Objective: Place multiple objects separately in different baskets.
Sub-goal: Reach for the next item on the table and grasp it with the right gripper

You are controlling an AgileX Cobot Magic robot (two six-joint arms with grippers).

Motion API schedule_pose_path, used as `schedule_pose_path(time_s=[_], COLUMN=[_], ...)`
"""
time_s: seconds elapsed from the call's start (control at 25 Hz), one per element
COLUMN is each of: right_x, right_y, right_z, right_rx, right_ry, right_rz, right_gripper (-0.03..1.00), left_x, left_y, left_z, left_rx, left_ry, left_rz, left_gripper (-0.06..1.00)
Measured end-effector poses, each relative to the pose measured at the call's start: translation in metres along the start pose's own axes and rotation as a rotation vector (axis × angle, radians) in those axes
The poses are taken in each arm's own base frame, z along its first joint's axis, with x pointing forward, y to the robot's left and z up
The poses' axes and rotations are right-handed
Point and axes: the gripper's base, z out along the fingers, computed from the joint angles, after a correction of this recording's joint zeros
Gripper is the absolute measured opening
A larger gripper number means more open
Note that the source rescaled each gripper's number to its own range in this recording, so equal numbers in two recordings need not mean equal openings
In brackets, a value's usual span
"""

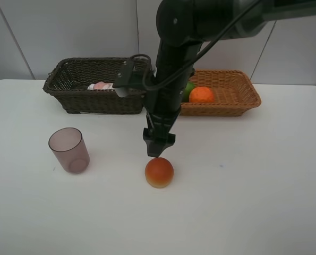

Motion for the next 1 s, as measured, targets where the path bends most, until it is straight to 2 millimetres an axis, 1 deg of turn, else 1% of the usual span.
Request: schedule_pose_path(time_s=[0.16, 0.28, 0.4, 0.52, 0.64, 0.84, 1.0], right_x=[-0.012, -0.014, -0.008, 0.002, 0.010, 0.000, -0.002], right_y=[0.013, 0.020, 0.024, 0.026, 0.027, 0.035, 0.036], right_z=[0.001, 0.005, 0.017, 0.031, 0.040, 0.042, 0.042], right_rx=[-0.009, -0.012, -0.016, -0.006, 0.015, 0.053, 0.049], right_ry=[-0.014, 0.001, 0.015, 0.060, 0.097, 0.077, 0.064], right_rz=[-0.213, -0.339, -0.375, -0.410, -0.445, -0.493, -0.487], right_gripper=[0.93, 0.93, 0.93, 0.93, 0.93, 0.93, 0.93], left_x=[0.000, 0.000, 0.000, 0.000, 0.000, 0.000, 0.000], left_y=[0.000, 0.000, 0.000, 0.000, 0.000, 0.000, 0.000], left_z=[0.000, 0.000, 0.000, 0.000, 0.000, 0.000, 0.000], left_rx=[0.000, 0.000, 0.000, 0.000, 0.000, 0.000, 0.000], left_ry=[0.000, 0.000, 0.000, 0.000, 0.000, 0.000, 0.000], left_rz=[0.000, 0.000, 0.000, 0.000, 0.000, 0.000, 0.000], left_gripper=[1.00, 1.00, 1.00, 1.00, 1.00, 1.00, 1.00])
